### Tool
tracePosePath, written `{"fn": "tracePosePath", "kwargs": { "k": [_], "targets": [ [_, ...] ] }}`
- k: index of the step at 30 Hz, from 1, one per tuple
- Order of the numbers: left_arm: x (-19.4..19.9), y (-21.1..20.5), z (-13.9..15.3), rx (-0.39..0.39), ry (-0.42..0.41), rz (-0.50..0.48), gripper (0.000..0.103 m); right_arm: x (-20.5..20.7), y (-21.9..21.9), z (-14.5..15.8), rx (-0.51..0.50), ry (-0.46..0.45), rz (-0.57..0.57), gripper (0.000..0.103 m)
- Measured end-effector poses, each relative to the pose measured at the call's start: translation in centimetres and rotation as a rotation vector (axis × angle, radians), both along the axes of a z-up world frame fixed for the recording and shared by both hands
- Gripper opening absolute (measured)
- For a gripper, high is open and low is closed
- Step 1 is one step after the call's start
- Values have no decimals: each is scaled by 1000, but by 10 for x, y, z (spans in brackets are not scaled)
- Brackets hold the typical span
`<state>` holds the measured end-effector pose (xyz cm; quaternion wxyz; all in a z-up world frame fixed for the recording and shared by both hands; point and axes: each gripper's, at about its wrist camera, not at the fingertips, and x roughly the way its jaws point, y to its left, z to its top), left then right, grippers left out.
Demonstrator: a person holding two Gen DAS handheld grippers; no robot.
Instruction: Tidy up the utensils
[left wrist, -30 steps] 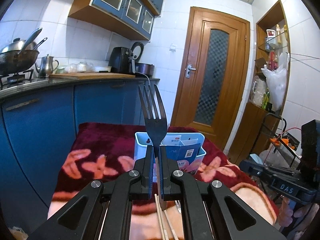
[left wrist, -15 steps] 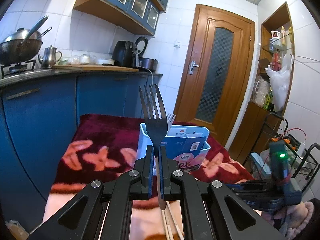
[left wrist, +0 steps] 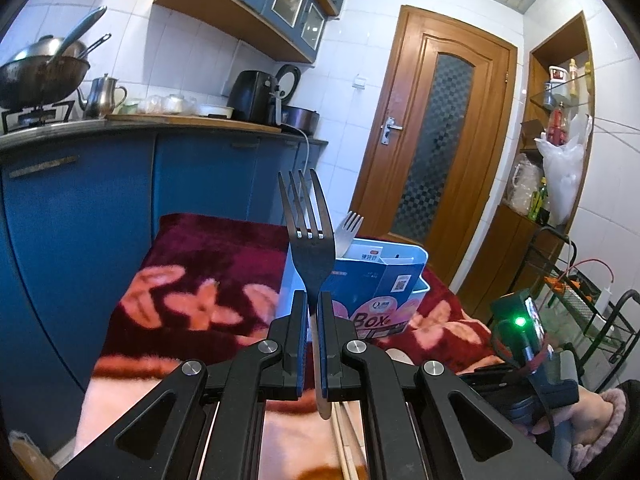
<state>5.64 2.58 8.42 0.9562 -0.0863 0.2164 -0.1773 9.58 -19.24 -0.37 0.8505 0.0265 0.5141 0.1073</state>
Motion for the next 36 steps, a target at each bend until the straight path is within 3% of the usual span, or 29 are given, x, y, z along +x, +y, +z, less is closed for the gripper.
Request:
{"fn": "tracePosePath", "kwargs": {
  "k": [6,8,12,19,29,36],
  "targets": [
    [5,-1,-3,2,8,-1,4,9,3,-2,-9,33,15,17],
    [5,-1,-3,0,7,-2,4,10,2,-2,-9,32,21,10],
    [7,-3,0,2,-2,4,4,5,-5,1,42,3,13,9],
    [16,-7,9,13,-22,24,4,-22,-26,30,162,-192,-18,9],
    [41,-15,43,26,-104,60,4,-45,-48,71,214,-465,-72,9],
    [66,-24,69,28,-184,94,4,-45,-53,69,221,-533,-90,9]
  ]
}}
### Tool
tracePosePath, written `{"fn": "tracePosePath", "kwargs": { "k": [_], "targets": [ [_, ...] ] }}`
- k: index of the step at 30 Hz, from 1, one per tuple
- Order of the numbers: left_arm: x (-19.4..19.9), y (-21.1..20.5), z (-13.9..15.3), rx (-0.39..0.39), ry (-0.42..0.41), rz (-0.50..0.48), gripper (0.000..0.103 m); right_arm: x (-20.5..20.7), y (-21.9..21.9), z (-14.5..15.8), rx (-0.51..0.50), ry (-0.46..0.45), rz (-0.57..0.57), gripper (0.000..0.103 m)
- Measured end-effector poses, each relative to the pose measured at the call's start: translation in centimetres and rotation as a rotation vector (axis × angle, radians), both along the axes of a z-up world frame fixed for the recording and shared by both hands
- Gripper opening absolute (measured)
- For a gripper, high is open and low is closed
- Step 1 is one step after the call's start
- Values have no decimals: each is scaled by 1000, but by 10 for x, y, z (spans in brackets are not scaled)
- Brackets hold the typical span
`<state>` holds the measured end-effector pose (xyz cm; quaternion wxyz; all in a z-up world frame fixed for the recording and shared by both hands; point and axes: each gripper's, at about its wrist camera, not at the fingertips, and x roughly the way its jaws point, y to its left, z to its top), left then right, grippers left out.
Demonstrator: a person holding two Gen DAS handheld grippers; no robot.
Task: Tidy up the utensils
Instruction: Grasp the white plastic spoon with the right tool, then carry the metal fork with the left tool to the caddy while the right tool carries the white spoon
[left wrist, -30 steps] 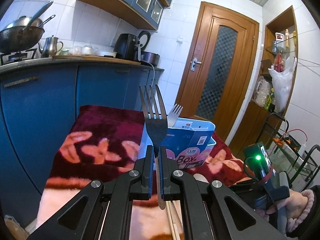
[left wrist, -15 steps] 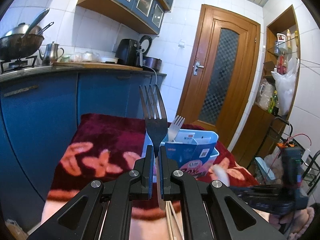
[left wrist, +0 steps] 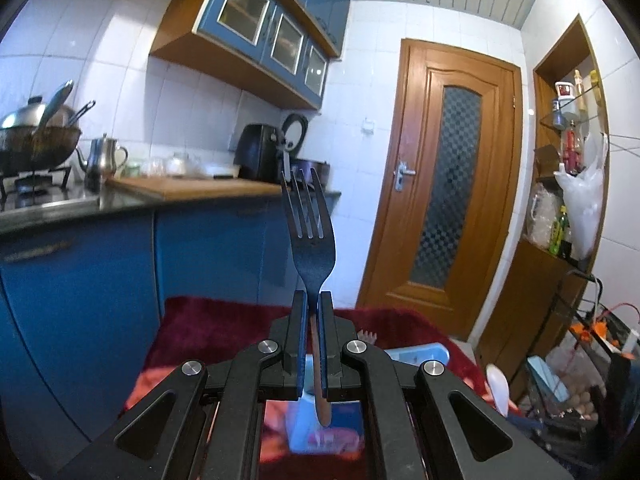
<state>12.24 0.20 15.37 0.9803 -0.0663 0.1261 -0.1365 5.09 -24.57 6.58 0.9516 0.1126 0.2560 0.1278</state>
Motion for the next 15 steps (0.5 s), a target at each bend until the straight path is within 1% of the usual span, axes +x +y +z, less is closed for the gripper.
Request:
{"fn": "tracePosePath", "kwargs": {
  "k": [5,9,15],
  "targets": [
    [19,-9,-1,6,-20,12,4,0,-9,-4,-3,-21,-20,9],
    [33,-14,-14,10,-9,22,4,2,-16,-4,5,-31,-36,9],
    [50,-19,-40,24,32,28,4,12,-21,-1,-3,-48,-59,9]
  ]
}}
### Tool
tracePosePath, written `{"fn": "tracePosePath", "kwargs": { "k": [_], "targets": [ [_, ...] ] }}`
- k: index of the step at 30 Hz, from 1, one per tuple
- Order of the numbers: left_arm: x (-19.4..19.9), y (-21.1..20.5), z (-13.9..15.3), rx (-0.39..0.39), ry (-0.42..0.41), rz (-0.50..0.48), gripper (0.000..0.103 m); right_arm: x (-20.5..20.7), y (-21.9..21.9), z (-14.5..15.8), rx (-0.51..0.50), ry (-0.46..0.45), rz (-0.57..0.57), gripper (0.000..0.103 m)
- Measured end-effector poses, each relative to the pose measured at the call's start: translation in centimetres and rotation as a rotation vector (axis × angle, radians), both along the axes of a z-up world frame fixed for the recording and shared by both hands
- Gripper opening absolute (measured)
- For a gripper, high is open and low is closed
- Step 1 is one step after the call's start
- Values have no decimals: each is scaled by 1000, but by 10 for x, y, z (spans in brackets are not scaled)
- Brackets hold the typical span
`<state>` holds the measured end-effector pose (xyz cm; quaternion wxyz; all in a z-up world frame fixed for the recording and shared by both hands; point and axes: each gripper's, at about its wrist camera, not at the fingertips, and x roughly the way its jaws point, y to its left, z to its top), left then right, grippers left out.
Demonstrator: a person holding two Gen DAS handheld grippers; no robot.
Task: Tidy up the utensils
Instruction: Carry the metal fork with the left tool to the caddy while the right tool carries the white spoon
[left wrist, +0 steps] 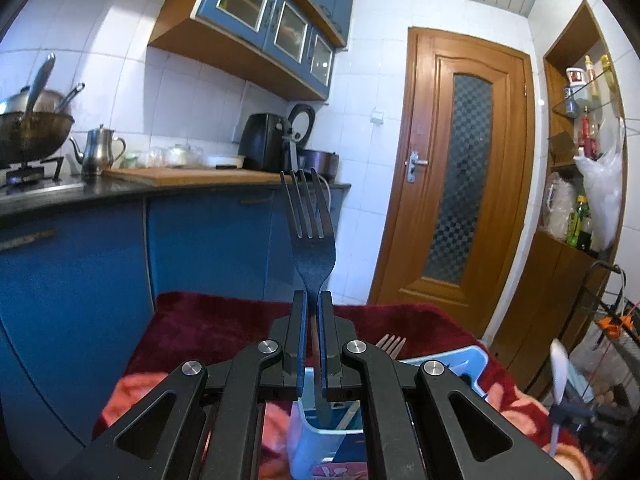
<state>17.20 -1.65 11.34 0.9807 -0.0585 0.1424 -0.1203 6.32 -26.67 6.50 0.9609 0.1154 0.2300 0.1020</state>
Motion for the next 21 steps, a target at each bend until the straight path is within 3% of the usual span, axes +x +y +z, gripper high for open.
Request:
{"fn": "tracePosePath", "kwargs": {
  "k": [13,21],
  "targets": [
    [13,-5,-27,14,67,-28,4,50,10,38,-92,-162,-68,9],
    [15,-7,-34,24,85,-41,4,83,21,36,-109,-207,-74,9]
  ]
}}
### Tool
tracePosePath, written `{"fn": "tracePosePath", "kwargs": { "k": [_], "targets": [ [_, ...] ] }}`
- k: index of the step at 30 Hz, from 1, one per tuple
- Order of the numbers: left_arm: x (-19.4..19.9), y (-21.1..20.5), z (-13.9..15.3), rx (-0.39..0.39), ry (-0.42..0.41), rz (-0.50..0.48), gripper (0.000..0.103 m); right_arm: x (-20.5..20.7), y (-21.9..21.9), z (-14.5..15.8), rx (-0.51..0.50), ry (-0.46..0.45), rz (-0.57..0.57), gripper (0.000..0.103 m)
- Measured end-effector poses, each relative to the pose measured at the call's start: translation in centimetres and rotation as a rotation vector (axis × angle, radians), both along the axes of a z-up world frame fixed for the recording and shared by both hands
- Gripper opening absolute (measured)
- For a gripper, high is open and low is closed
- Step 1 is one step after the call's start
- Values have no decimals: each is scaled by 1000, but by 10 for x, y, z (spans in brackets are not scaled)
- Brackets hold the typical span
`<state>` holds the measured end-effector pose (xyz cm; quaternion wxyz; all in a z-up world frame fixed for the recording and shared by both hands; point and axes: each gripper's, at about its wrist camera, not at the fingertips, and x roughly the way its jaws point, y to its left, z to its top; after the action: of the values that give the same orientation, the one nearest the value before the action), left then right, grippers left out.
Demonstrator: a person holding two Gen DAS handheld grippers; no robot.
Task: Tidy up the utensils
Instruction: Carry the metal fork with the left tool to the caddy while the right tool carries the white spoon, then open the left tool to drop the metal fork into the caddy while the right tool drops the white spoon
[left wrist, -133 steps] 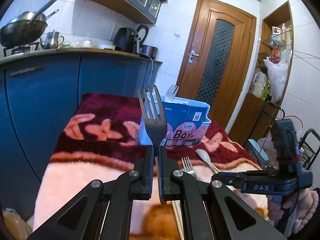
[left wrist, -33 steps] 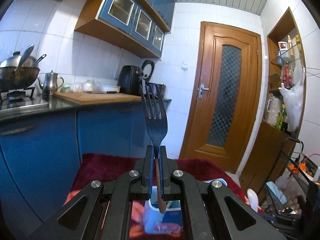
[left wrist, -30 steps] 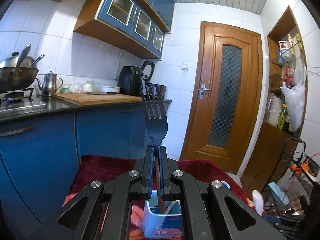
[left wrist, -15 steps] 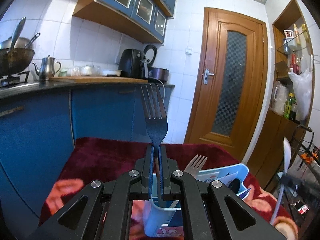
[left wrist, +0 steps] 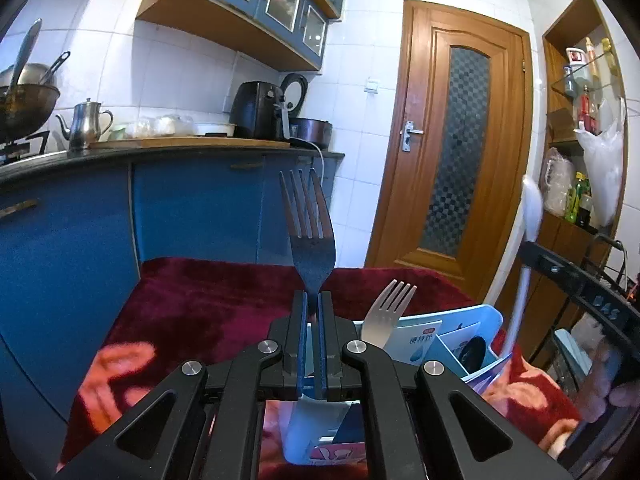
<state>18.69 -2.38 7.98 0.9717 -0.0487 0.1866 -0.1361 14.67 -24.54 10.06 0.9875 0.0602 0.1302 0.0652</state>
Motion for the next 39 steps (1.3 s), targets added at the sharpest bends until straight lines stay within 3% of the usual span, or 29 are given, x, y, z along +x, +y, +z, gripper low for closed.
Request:
{"fn": "tracePosePath", "kwargs": {
  "k": [16,20,25,39],
  "targets": [
    [7,-4,-8,-1,82,-23,6,22,13,-32,-56,110,54,9],
    [4,-6,-7,6,80,-25,17,23,13,-32,-55,127,67,9],
    [-5,-6,-1,17,67,-25,21,20,13,-32,-32,135,78,26],
    [-44,7,14,31,90,-25,23,-20,3,-16,18,126,39,27]
  ]
}}
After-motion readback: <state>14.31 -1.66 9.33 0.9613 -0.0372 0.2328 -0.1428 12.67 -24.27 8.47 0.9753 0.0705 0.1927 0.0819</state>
